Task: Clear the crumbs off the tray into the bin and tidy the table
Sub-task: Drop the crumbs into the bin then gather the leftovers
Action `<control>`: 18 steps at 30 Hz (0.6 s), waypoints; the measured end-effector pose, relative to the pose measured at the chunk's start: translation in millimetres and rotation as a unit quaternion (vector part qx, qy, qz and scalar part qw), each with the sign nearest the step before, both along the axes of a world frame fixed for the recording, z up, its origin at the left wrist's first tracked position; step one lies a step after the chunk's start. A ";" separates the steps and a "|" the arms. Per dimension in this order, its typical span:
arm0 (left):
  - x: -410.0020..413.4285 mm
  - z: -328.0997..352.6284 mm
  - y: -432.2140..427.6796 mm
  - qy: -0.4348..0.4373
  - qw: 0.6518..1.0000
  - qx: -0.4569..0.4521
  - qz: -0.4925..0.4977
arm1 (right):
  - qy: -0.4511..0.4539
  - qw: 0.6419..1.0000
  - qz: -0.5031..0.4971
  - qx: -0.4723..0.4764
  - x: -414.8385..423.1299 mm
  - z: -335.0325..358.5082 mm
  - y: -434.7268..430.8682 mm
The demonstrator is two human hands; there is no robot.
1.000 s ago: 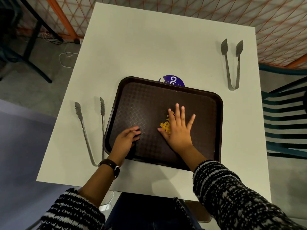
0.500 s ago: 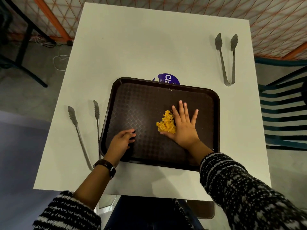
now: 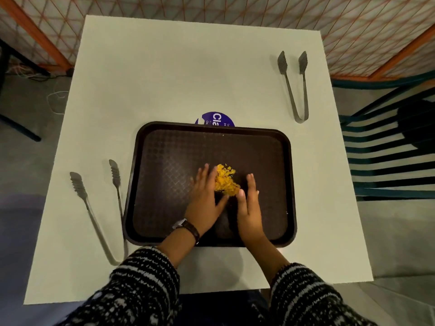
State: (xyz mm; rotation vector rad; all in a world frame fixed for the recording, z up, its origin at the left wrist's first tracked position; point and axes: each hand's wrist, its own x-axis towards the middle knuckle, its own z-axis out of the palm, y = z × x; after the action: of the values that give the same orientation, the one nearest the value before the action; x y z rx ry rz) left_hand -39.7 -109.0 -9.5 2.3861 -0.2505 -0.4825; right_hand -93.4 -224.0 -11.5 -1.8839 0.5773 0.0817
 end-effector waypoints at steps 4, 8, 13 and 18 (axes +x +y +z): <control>11.0 -15.6 -21.2 -0.053 0.988 0.110 -0.094 | 0.024 0.998 -0.052 0.041 -4.7 9.6 -1.3; 16.9 -25.1 -31.2 -0.073 0.983 0.123 -0.119 | 0.028 0.997 -0.065 0.027 -9.4 10.6 -15.8; 15.4 -33.5 -35.8 -0.099 0.988 0.035 -0.112 | 0.024 0.996 -0.083 0.011 -14.3 6.9 -29.9; 10.5 -38.1 -33.9 -0.118 0.990 -0.043 -0.061 | 0.018 0.998 -0.063 -0.002 -16.1 5.7 -31.7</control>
State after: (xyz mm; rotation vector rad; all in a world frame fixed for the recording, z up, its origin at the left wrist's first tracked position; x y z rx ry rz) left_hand -29.2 -142.9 -47.7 2.3507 -0.5142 -0.2378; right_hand -109.6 -255.8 -5.8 -1.8494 0.7196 0.0323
